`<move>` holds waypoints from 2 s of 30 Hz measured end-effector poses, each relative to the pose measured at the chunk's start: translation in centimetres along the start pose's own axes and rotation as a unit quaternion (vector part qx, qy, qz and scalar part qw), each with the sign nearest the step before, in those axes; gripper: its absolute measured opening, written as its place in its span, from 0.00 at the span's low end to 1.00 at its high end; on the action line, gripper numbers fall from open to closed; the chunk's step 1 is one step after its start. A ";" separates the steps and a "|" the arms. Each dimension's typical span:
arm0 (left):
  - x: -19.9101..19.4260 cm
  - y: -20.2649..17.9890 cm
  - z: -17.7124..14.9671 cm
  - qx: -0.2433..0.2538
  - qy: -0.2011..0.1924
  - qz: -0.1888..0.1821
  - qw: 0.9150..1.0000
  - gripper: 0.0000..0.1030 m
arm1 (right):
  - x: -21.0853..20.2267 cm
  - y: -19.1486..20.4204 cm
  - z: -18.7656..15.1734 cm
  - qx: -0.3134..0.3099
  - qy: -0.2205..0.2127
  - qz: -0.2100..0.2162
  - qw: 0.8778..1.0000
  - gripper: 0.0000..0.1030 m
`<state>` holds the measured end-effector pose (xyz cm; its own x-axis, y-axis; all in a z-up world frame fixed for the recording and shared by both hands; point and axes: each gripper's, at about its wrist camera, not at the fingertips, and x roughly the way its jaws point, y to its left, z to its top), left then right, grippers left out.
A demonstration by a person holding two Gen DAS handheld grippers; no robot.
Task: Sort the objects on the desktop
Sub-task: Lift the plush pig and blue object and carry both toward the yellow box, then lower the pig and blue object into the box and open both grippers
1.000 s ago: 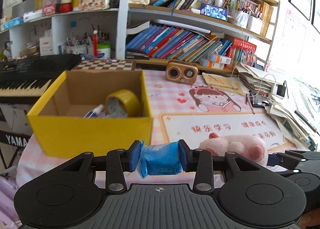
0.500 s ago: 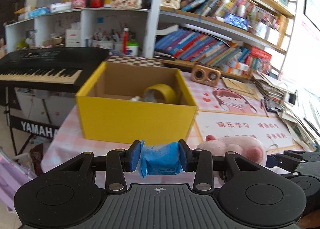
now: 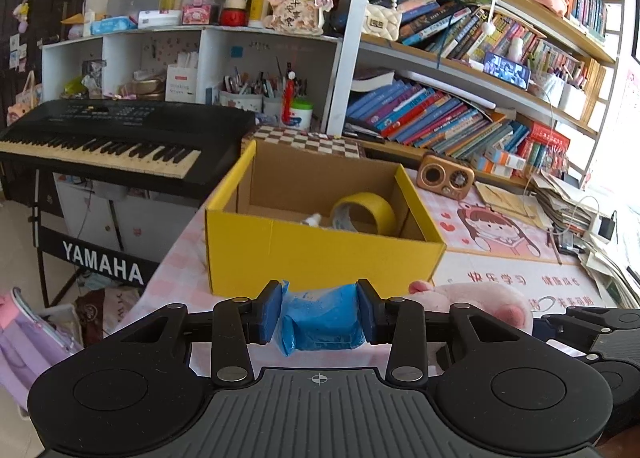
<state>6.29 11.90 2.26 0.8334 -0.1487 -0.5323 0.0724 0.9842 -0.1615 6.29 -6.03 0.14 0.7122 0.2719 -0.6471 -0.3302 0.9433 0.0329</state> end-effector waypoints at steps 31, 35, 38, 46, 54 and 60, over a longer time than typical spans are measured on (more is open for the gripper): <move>13.8 0.3 8.3 0.052 0.009 0.043 0.998 0.37 | 12.7 -2.1 11.1 -0.072 -0.005 -0.004 0.997 0.59; 15.8 0.5 7.8 0.061 0.041 0.049 0.996 0.37 | 14.6 -2.4 11.2 -0.059 0.022 0.023 0.998 0.59; 16.9 0.6 7.5 0.063 0.062 0.050 0.995 0.37 | 15.7 -2.5 11.5 -0.058 0.036 0.026 0.997 0.59; 18.8 1.3 6.8 0.046 0.095 0.053 0.993 0.38 | 17.1 -2.7 11.9 -0.064 0.052 0.053 0.995 0.63; 17.7 1.8 7.0 0.025 0.068 0.058 0.996 0.57 | 16.5 -2.8 11.8 -0.059 0.044 0.045 0.996 0.74; 15.5 1.5 7.6 0.031 0.042 0.054 0.997 0.73 | 14.1 -3.0 11.5 -0.058 0.018 0.036 0.997 0.78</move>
<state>23.49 11.76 0.10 0.7892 -0.0461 -0.6125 0.0203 0.9986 -0.0490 24.41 -2.80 -0.36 0.6618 0.3301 -0.6730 -0.4514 0.8923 -0.0062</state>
